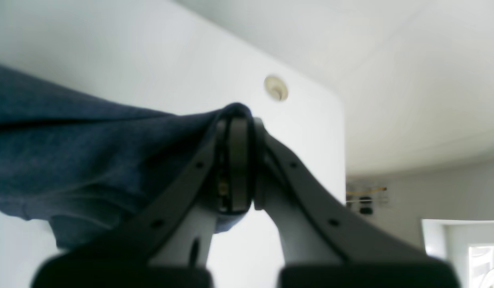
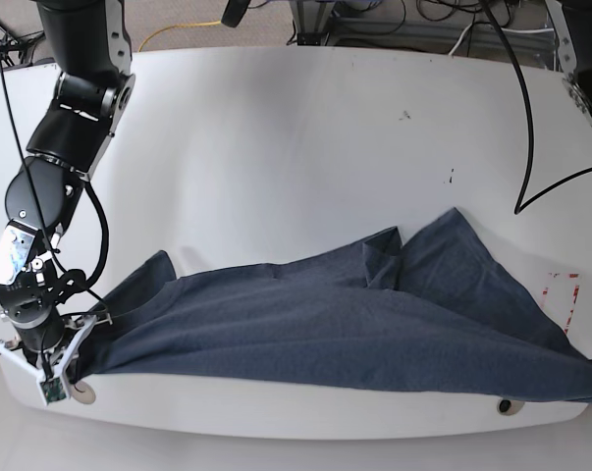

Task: Fold the T-shirt properly
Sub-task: 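Lift the shirt with both grippers and stretch it between them, then lower the shirt and release the left gripper's hold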

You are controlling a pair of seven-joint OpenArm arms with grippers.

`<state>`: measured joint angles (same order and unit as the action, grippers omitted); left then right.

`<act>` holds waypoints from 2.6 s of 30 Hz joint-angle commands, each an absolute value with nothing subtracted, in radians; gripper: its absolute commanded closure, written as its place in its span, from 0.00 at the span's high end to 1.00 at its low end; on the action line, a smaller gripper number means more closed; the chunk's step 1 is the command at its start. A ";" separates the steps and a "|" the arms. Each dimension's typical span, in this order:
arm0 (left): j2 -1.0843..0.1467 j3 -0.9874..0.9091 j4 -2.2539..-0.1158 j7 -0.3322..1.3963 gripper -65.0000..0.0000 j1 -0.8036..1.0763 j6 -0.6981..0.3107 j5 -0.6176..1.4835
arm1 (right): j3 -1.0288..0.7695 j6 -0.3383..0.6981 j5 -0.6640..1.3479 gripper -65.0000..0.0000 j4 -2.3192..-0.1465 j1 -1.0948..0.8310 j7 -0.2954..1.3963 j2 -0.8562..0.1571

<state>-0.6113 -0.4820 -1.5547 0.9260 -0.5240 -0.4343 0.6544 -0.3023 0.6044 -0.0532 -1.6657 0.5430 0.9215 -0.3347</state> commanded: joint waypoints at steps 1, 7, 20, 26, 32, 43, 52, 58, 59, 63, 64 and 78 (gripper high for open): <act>-0.647 -0.476 -1.567 0.905 0.00 -0.599 -0.426 0.654 | -0.278 0.591 -0.077 0.00 -1.658 0.631 0.903 -0.360; -0.650 -0.409 -1.552 0.934 0.00 -0.780 -0.424 0.648 | -0.191 0.591 -0.077 0.00 -1.581 0.826 0.905 -0.397; -0.676 -0.397 -1.517 0.963 0.00 -0.921 -0.424 0.650 | -0.151 0.591 -0.079 0.00 -1.581 0.911 0.905 -0.420; -0.682 -0.403 -1.517 0.964 0.00 -0.852 -0.424 0.656 | -0.154 0.591 -0.079 0.00 -1.589 0.848 0.905 -0.424; -0.642 -0.475 -1.612 0.963 0.00 -0.644 -0.424 0.656 | -0.196 0.591 -0.071 0.00 -1.687 0.664 0.905 -0.418; -0.555 -0.613 -1.755 0.963 0.00 -0.228 -0.427 0.656 | -0.340 0.591 -0.070 0.00 -1.821 0.300 0.903 -0.314; -0.507 -0.722 -1.788 0.964 0.00 0.035 -0.432 0.657 | -0.418 0.593 -0.070 0.00 -1.883 0.082 0.900 -0.214; -0.476 -0.765 -1.784 0.963 0.00 0.160 -0.495 0.650 | -0.463 0.593 -0.070 0.00 -1.916 -0.021 0.900 -0.154; -0.469 -0.773 -1.785 0.964 0.00 0.186 -0.504 0.650 | -0.464 0.593 -0.073 0.00 -1.916 -0.039 0.900 -0.145; -0.443 -0.809 -1.779 0.960 0.00 0.262 -0.504 0.648 | -0.472 0.593 -0.070 0.00 -1.913 -0.088 0.900 -0.142; -0.438 -0.809 -1.774 0.960 0.00 0.266 -0.504 0.648 | -0.472 0.593 -0.070 0.00 -1.911 -0.090 0.900 -0.142; -0.433 -0.851 -1.753 0.960 0.00 0.389 -0.506 0.648 | -0.513 0.593 -0.070 0.00 -1.894 -0.182 0.900 -0.079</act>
<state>-0.4076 -0.8268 -1.7382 0.9787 0.3836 -0.5079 0.6456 -0.5072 0.5991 -0.0742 -1.8828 -0.1795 0.9112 -0.0784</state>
